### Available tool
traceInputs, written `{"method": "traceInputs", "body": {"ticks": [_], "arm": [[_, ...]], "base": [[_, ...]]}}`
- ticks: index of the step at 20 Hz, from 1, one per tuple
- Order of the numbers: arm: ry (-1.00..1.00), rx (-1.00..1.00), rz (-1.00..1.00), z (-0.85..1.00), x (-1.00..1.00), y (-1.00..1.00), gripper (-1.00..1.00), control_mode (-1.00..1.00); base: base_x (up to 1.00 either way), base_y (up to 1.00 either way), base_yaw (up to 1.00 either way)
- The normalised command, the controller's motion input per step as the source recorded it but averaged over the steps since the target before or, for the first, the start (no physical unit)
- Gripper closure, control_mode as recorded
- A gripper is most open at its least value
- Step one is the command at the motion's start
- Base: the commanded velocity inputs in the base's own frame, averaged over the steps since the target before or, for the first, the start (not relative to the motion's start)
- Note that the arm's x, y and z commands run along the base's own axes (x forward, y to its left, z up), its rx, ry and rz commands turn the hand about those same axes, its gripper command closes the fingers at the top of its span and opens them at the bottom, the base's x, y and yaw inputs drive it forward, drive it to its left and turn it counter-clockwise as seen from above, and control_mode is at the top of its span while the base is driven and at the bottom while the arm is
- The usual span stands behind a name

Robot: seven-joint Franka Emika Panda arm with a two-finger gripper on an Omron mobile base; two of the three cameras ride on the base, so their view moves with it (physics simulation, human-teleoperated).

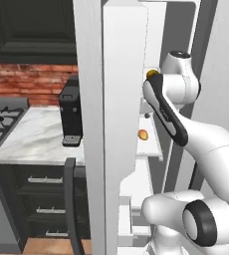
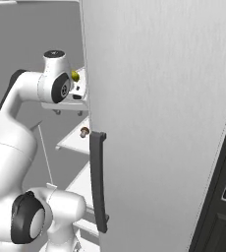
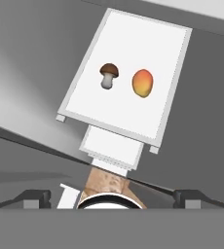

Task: Take the pear and lemon from the highest rack and move them to the second highest rack where the mushroom and mango are located, to maximize freezer space. Close the freezer door after rearranging.

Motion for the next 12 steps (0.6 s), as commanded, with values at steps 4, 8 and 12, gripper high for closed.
{"method": "traceInputs", "body": {"ticks": [4,8,12], "arm": [[0.00,0.00,0.00,0.00,0.00,0.00,-1.00,1.00],[0.00,0.00,0.00,0.00,0.00,0.00,-1.00,1.00],[0.00,0.00,0.00,0.00,0.00,0.00,-1.00,1.00]], "base": [[0.05,0.63,0.00],[0.15,0.63,0.00],[0.38,0.80,0.00]]}}
